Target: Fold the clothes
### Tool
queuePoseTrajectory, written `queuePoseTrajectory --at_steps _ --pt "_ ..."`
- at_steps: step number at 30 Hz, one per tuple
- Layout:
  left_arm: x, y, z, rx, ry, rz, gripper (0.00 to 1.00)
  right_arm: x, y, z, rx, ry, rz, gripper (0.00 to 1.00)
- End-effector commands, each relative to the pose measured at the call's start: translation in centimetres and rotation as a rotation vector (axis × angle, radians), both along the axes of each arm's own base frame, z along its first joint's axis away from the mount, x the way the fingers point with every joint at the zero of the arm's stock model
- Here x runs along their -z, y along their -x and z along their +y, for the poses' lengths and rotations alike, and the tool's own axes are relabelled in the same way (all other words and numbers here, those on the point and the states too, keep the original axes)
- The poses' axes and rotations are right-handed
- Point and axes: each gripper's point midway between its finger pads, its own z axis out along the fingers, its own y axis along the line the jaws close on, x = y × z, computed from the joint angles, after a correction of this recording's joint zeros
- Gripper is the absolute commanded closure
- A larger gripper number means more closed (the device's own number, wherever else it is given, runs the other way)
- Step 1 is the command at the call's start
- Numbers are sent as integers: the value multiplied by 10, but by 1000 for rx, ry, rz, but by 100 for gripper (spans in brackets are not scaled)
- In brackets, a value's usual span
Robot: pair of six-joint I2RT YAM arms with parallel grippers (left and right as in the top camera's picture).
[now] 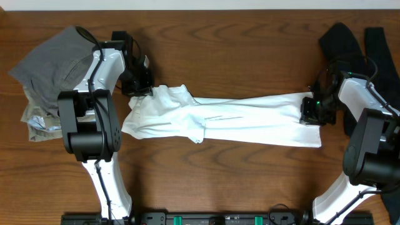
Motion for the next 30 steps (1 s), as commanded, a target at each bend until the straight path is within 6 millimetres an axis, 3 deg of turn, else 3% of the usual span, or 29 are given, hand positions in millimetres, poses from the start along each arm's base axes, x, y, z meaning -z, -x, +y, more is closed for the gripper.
queuePoseTrajectory --at_steps 1,4,8,13,30 --pt "-48 -9 -16 39 94 -116 94 -2 2 1 1 9 -5 82" --pt "-69 0 -21 91 90 -141 94 -2 2 1 1 9 -4 82" --pt "-79 17 -29 131 91 -107 94 -2 2 1 1 9 -5 81" --pt "-73 32 -29 161 34 -48 94 -3 3 1 0 8 -2 81" --pt "-66 33 -13 178 -97 -42 92 -3 5 1 0 7 6 81"
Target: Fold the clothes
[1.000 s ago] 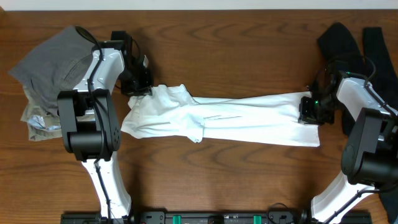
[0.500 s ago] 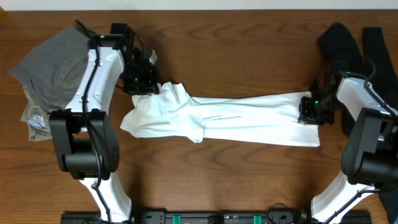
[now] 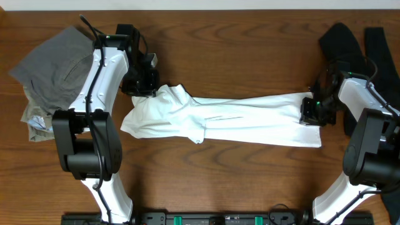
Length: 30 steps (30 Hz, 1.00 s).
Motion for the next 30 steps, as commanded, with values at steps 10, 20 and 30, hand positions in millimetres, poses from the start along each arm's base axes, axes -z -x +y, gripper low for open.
queuePoseTrajectory --at_steps 10,20,30 --pt "-1 -3 3 13 -19 -8 90 -3 3 1 0 8 -1 81" --pt "-1 -2 3 13 -19 -7 94 -3 3 1 0 8 -1 81" --pt "-23 30 -57 216 295 51 94 -3 3 1 0 8 -1 80"
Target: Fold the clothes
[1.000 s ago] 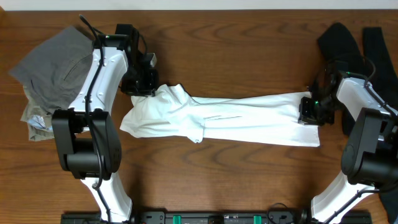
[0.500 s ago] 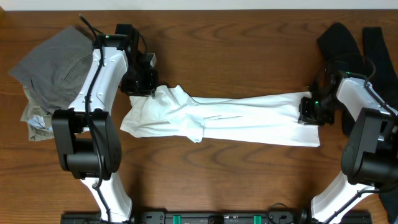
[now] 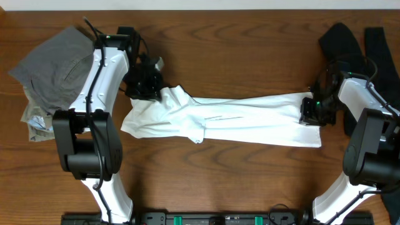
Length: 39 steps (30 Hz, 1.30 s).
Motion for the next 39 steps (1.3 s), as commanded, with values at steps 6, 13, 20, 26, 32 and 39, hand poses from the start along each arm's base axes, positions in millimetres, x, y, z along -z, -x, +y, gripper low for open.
queuePoseTrajectory --at_steps 6,13,20,26,32,39 --pt "-16 36 -52 218 149 57 94 -3 2 1 0 8 -2 79" --pt "-15 50 -75 324 137 56 94 -3 3 1 0 7 2 79" --pt "-14 58 -85 365 130 67 89 -3 4 1 0 7 2 79" --pt "-9 65 -77 370 87 97 88 -3 4 1 0 7 2 79" --pt "-7 67 -75 372 75 105 77 -3 4 1 0 7 2 79" --pt "-7 66 -75 372 75 105 70 -3 4 1 0 7 2 79"
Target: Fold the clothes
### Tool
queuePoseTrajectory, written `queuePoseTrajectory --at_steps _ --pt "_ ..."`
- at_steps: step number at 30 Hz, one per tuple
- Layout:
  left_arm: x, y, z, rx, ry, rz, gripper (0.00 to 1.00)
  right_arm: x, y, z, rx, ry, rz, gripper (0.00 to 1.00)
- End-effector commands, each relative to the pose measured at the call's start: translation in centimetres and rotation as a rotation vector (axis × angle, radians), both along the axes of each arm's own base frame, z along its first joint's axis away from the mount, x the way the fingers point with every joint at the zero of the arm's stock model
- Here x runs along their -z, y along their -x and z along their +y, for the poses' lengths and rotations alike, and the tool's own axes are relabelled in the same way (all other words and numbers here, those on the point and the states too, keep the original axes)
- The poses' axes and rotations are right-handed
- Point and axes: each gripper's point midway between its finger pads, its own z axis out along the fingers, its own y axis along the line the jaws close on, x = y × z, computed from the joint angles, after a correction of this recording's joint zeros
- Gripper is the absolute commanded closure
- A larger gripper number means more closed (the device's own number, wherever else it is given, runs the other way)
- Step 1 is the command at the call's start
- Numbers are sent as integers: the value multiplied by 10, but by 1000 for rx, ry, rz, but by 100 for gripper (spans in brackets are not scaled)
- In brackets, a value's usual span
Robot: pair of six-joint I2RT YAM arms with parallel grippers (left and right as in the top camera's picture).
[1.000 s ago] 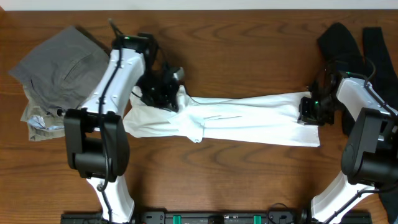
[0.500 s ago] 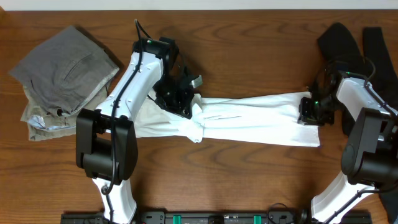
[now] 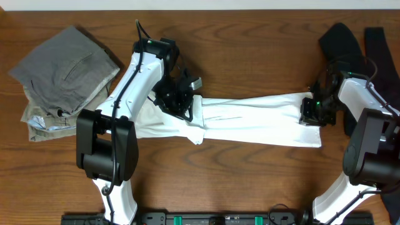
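Note:
A white garment (image 3: 250, 119) lies stretched left to right across the middle of the table. My left gripper (image 3: 185, 103) is over its left part, shut on a piece of the fabric that is turned inward over the rest. The left arm hides some of that end. My right gripper (image 3: 309, 111) sits at the garment's right end and appears shut on the edge there.
Folded grey clothes (image 3: 62, 69) are stacked at the far left on a patterned beige piece (image 3: 40, 119). Dark clothes (image 3: 344, 40) lie at the back right behind the right arm. The wooden table (image 3: 250, 56) shows bare along the back and front.
My left gripper has moved right, from the garment's upper left corner to above its left middle. The bunched corner fabric has come with it. The right arm has not moved.
My left gripper was at the white garment's upper left corner at the first three moments, shifting slightly right and bunching the cloth there. Now that corner lies carried inward over the garment. My right gripper stayed on the right end throughout.

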Motion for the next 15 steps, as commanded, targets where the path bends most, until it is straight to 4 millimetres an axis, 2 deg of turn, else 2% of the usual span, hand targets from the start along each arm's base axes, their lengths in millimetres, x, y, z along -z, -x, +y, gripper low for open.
queuePoseTrajectory --at_steps 1,2,5,9,13,15 --pt "4 2 3 13 -11 7 70 -3 3 1 0 8 -1 79" --pt "4 2 3 13 -11 6 71 -3 3 1 0 8 -1 79" --pt "11 -9 11 -11 -81 -35 85 -3 3 1 0 8 -1 79" --pt "25 -48 32 -174 -262 -167 86 -3 3 1 0 8 -1 79" --pt "27 -78 30 -209 -243 -281 86 -3 4 1 0 8 2 79" --pt "28 -91 41 -265 -299 -326 85 -3 4 1 0 8 3 79"
